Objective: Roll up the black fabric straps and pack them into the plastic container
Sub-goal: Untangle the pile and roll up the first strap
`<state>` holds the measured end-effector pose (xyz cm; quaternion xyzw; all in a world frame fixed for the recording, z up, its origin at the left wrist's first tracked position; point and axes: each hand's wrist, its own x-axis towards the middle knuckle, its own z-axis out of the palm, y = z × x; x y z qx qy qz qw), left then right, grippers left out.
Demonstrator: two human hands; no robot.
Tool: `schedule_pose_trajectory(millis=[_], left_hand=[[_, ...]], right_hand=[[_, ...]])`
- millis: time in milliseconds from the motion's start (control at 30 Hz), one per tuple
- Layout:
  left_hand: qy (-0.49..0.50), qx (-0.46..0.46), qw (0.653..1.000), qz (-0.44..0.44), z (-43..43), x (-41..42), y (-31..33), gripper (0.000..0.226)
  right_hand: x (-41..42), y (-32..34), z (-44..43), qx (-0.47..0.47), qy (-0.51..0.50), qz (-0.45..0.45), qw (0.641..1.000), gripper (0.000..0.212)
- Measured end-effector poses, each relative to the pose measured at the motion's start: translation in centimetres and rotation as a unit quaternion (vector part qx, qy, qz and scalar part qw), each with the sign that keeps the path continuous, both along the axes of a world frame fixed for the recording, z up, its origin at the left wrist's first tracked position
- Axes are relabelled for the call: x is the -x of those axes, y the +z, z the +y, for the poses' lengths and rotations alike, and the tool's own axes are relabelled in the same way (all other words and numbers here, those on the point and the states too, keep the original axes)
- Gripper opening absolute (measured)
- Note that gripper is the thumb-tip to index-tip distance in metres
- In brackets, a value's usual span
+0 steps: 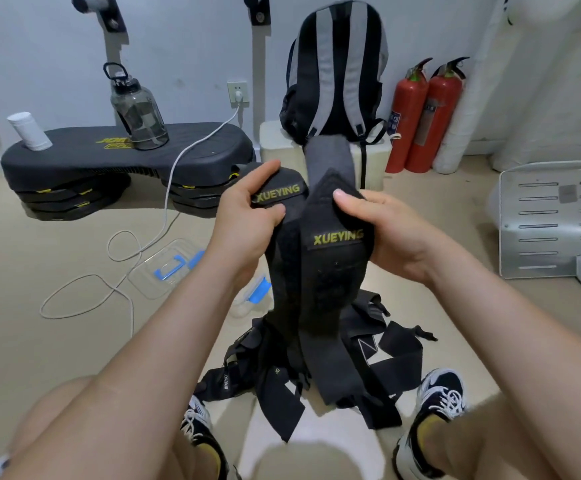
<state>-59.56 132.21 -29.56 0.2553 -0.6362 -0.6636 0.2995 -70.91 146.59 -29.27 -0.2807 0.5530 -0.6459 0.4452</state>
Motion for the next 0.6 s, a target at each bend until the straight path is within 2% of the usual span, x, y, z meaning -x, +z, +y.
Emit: schedule_pose_trajectory(millis=[167, 267, 400, 467, 534, 600], left_hand=[[0.000, -0.021, 0.998, 0.061, 0.1, 0.2, -0.4, 0.079], [0.060, -0.039, 0.993, 0.091, -0.8, 0.0, 0.2, 0.075], [0.141, -0.102, 0.976, 0.129, -2.5, -0.7, 0.9, 0.077], [0.149, -0.142, 0.968, 0.143, -3.1, -0.9, 0.9, 0.077], [0.127, -0.192, 0.966, 0.115, -3.2, -1.0, 0.6, 0.071], [0.077, -0.217, 0.973, 0.015, -2.6, -1.1, 0.2, 0.055]], right_hand=[[-1.8, -0.8, -1.2, -0.013, 0.045, -0.017, 0.999, 0.019], [-1.8, -0.7, -1.1, -0.030, 0.081, -0.029, 0.996, 0.017], [-2.4, -1.0, -0.6, -0.090, 0.195, 0.003, 0.977, 0.012], [-2.6, -1.1, -0.8, -0.091, 0.194, 0.019, 0.977, 0.012], [-2.5, -1.1, -1.0, -0.074, 0.157, 0.023, 0.985, 0.009], [-2.1, -0.9, -1.1, -0.062, 0.123, 0.043, 0.990, 0.008]])
